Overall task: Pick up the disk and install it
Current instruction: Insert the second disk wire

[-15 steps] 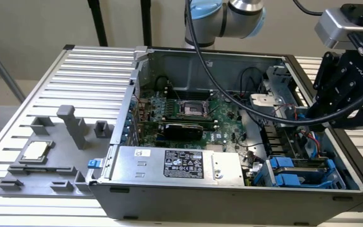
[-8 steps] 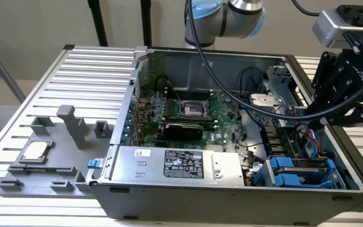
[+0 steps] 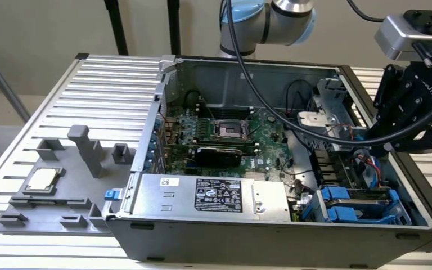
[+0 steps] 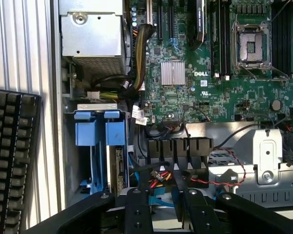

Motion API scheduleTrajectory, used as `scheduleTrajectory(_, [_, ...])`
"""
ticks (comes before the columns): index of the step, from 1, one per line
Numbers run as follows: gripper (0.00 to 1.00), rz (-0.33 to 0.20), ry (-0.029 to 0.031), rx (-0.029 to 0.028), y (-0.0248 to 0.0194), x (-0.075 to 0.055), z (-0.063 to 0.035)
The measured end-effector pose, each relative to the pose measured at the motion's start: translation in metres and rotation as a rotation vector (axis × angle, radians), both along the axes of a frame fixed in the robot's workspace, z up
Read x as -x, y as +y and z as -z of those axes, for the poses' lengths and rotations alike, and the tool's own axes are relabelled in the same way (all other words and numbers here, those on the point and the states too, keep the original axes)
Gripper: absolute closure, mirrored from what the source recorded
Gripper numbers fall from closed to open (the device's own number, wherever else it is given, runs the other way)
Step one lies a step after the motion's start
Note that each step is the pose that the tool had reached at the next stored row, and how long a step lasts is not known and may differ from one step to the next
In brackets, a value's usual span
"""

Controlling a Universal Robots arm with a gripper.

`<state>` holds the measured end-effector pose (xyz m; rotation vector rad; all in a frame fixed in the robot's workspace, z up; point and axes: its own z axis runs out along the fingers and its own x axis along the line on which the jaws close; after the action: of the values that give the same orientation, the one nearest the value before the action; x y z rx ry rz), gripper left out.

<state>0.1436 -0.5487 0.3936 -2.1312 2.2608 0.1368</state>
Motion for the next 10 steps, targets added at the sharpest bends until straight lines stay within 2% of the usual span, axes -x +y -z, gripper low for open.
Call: scheduleTrajectory(10, [0.67, 0.0, 0.0069, 0.0056, -0.0084, -0.004, 0.0017])
